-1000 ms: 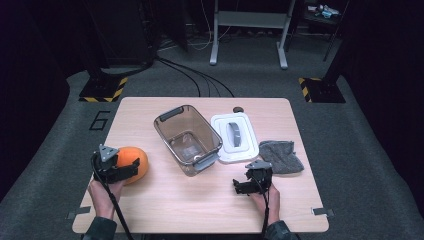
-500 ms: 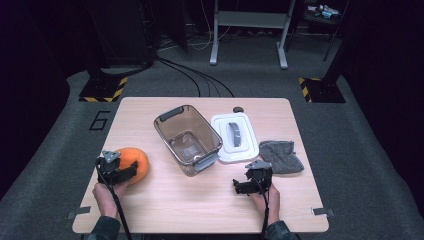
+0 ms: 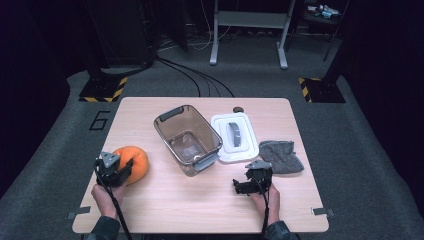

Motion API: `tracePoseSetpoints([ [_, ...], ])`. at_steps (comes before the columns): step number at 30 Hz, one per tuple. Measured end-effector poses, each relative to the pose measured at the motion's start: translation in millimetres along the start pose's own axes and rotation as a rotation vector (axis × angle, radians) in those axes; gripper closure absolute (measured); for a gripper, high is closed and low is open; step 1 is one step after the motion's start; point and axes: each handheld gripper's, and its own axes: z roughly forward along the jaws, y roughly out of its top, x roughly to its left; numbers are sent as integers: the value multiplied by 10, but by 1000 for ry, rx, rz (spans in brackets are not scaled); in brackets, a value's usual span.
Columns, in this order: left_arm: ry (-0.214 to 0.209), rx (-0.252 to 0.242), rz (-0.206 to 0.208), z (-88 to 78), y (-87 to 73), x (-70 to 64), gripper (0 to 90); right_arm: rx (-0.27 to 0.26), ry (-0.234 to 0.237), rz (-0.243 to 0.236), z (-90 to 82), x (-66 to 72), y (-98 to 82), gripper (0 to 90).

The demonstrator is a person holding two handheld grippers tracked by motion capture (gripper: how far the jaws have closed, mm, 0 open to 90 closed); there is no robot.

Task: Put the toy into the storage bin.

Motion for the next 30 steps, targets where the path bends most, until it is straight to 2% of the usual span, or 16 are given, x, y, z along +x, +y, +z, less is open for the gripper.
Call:
tracePoseSetpoints([
  [10, -37, -10, -10, -74, 38, 62, 647, 1, -2, -1, -3, -4, 1, 4],
  [11, -35, -24, -12, -71, 40, 63, 648, 0, -3, -4, -2, -6, 1, 4],
  [12, -40, -13, -6, -87, 59, 70, 648, 1, -2, -2, -3, -4, 1, 4],
  [14, -41, -29, -14, -89, 85, 61, 648, 0, -4, -1, -3, -4, 1, 4],
  [18, -39, -31, 1, -123, 169, 75, 648, 0, -4, 0, -2, -4, 2, 4],
  [25, -38, -61, -6, -185, 341, 42, 645, 0, -4, 0, -1, -4, 2, 4],
  [30, -39, -68, 21, -219, 470, 17, 645, 0, -4, 0, -1, -4, 2, 4],
])
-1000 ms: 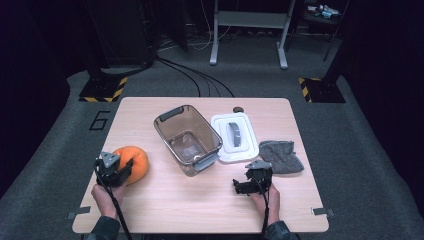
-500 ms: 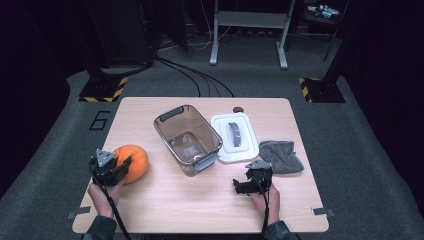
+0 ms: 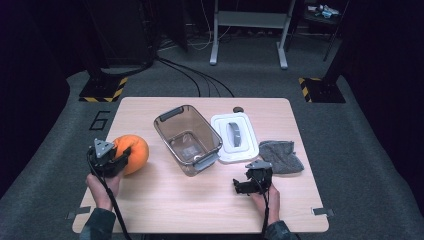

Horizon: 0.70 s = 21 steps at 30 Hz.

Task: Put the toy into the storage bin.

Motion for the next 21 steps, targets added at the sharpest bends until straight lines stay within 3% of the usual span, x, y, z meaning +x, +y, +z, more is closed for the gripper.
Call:
tracePoseSetpoints([
  [9, 10, -26, 14, -32, 167, -14, 645, -2, -1, -16, 2, -12, -3, 4],
  [15, 14, -39, 26, -72, 277, -20, 644, -2, -1, 0, 2, 0, 1, 4],
  [16, 15, -42, 33, -75, 295, -22, 644, -4, -1, -17, 2, -12, -3, 4],
  [20, 14, -49, 39, -81, 356, -29, 644, -3, -1, 1, 2, 0, 1, 4],
  [21, 15, -56, 37, -80, 372, -31, 644, -4, -1, -17, 2, -12, -4, 4],
])
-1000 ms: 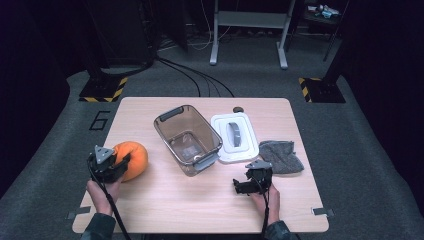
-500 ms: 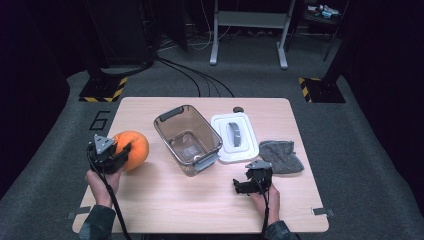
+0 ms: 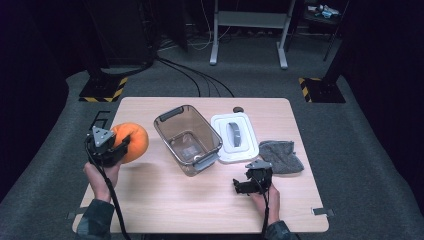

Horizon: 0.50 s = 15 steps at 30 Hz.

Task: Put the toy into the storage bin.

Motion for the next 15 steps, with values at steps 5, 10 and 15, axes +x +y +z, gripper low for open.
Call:
tracePoseSetpoints([
  [5, -3, -18, 7, -17, 112, -11, 642, 0, 0, 14, 1, 10, 3, 4],
  [10, -11, -32, 29, -27, 249, -55, 641, 1, 1, 13, 0, 9, 3, 4],
  [15, -21, -44, 43, -12, 346, -110, 640, 1, 1, 14, 0, 10, 3, 5],
])
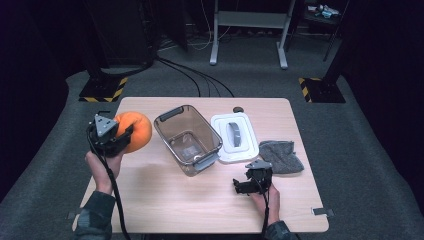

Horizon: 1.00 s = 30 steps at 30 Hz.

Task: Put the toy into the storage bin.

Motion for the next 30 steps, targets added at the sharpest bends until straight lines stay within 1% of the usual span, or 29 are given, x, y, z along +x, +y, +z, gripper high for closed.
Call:
tracePoseSetpoints([
  [1, -1, -2, -2, 5, 7, -6, 640, -1, -1, -13, 0, -9, -3, 4],
  [3, -5, -5, 1, 19, 39, -23, 640, -1, -1, 5, 1, 3, 1, 4],
  [4, -6, -3, 10, 21, 50, -23, 640, 0, -1, 5, 0, 3, 1, 4],
  [6, -8, -7, 8, 33, 81, -39, 639, -1, -1, -12, 0, -9, -3, 4],
  [7, -12, -9, 12, 35, 102, -44, 639, 0, 0, -12, 0, -9, -2, 4],
  [8, -13, -12, 12, 41, 120, -52, 638, -1, -1, 5, 1, 3, 1, 4],
  [9, -16, -11, 15, 42, 138, -58, 639, -2, -1, 5, 1, 4, 0, 5],
  [10, -18, -14, 17, 45, 160, -67, 638, 0, 0, -12, 0, -8, -2, 4],
  [11, -18, -21, 11, 49, 168, -76, 638, -1, -1, -5, 1, -4, -1, 4],
  [12, -20, -21, 17, 49, 186, -82, 639, -1, -1, 5, 1, 3, 1, 4],
  [13, -23, -23, 23, 51, 207, -92, 638, -1, -1, -5, 1, -4, -1, 4],
  [14, -24, -29, 17, 58, 223, -108, 638, -1, -1, -4, 1, -3, -1, 4],
  [15, -24, -31, 23, 63, 239, -118, 639, 0, 0, 0, 0, 0, 0, 4],
  [16, -26, -34, 22, 70, 251, -127, 638, 4, 2, -8, -2, -6, -2, 5],
  [17, -32, -31, 30, 75, 270, -137, 638, 3, 0, -7, -2, -5, -2, 4],
  [18, -36, -33, 25, 84, 287, -153, 638, 3, 2, -8, -2, -6, -2, 5],
  [19, -40, -29, 34, 93, 306, -166, 638, 3, 2, -8, -1, -6, -2, 5],
  [22, -44, -37, 35, 127, 345, -208, 637, 3, 2, -8, -1, -6, -2, 5],
  [23, -51, -29, 43, 129, 360, -215, 636, 3, 2, -8, -1, -6, -2, 5],
  [24, -52, -36, 39, 140, 370, -228, 636, 3, 2, -8, -1, -6, -2, 5],
  [28, -67, -26, 57, 172, 420, -278, 636, 5, 3, -8, -2, -6, -1, 5],
  [30, -72, -33, 48, 195, 440, -308, 636, 3, 2, -8, -1, -6, -2, 5],
])
